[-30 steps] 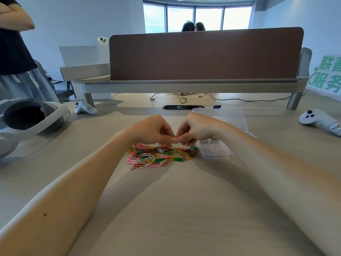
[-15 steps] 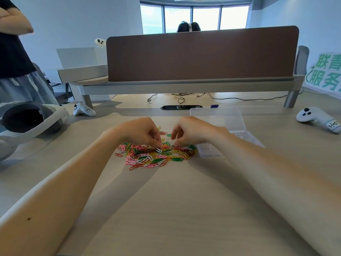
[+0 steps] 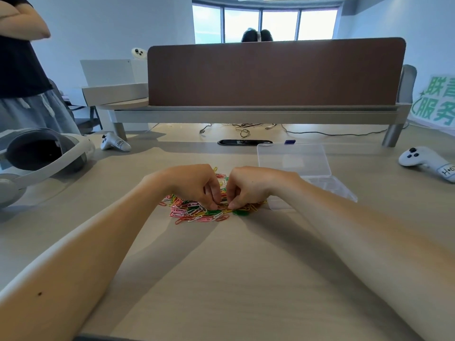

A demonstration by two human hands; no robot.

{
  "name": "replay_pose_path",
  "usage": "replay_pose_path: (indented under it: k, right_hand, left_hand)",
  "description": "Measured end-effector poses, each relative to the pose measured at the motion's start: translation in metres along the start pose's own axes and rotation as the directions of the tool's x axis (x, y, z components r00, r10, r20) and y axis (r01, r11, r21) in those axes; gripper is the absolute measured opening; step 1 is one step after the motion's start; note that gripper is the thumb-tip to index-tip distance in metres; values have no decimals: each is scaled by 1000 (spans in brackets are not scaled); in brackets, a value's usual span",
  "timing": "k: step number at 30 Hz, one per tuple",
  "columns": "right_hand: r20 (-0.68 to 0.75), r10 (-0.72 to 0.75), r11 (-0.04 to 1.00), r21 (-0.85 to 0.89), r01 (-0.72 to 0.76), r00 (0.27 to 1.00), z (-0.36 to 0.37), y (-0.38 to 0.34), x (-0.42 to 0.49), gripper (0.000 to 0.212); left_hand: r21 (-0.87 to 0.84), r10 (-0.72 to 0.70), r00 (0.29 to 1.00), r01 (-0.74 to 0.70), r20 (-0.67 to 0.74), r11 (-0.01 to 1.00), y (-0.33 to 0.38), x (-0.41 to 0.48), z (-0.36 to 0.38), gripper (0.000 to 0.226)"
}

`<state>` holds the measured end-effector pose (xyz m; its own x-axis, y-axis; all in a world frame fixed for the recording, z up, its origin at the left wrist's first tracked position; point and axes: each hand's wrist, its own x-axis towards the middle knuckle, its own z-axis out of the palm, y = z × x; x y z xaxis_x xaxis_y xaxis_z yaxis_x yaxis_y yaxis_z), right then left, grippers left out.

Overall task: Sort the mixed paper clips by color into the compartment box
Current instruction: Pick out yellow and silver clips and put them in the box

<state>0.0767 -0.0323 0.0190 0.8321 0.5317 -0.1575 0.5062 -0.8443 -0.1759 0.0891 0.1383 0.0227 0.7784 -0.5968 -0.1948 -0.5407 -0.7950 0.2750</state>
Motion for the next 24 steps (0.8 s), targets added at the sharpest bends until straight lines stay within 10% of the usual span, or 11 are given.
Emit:
replay_pose_path:
  k: [24]
  right_hand:
    - [2,46,999,29,-46,999,-7,4,-9,5]
  left_hand:
    - [97,-59,998,57,24,994,2,-7,-3,3]
